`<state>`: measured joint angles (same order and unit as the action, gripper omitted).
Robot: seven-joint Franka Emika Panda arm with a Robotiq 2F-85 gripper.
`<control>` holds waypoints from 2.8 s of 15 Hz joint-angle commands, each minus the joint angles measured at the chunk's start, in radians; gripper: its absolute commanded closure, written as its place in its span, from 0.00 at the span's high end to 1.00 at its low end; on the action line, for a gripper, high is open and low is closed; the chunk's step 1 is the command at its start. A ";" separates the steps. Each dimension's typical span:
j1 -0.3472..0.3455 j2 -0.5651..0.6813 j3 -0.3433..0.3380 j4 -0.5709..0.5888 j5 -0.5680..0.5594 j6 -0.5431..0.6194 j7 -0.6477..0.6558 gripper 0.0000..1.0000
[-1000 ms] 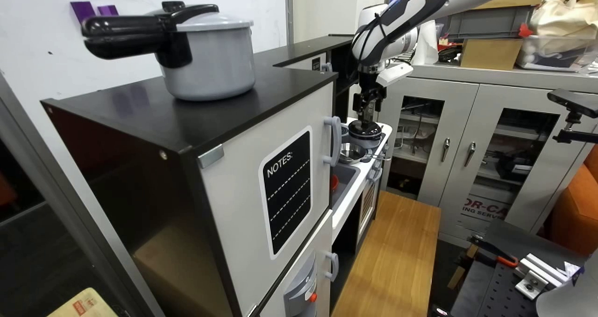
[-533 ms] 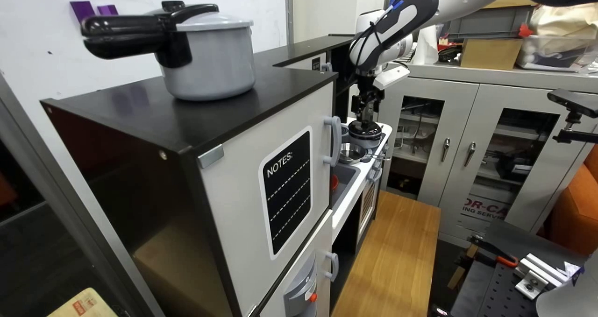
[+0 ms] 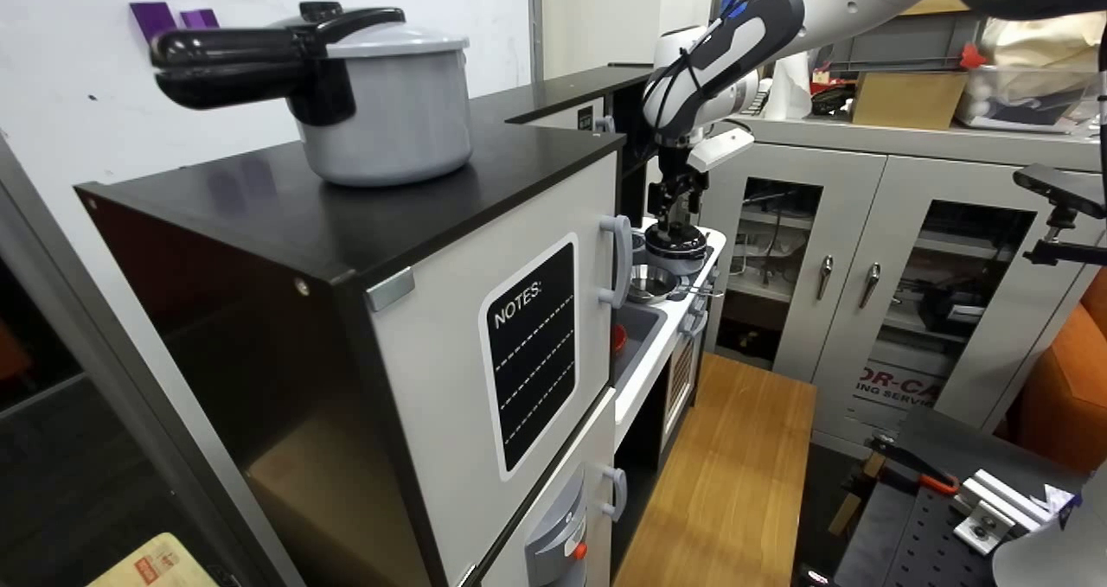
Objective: Take the lid from the pot and put it on the pan
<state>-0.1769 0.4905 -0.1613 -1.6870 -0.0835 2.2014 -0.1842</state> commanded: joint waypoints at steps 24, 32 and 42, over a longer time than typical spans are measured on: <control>-0.044 0.095 0.018 0.135 0.014 -0.078 -0.008 0.24; -0.043 0.059 0.025 0.111 0.010 -0.063 -0.034 0.08; -0.029 -0.041 0.057 0.043 0.005 -0.037 -0.101 0.08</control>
<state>-0.1978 0.5014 -0.1247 -1.5887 -0.0786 2.1554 -0.2450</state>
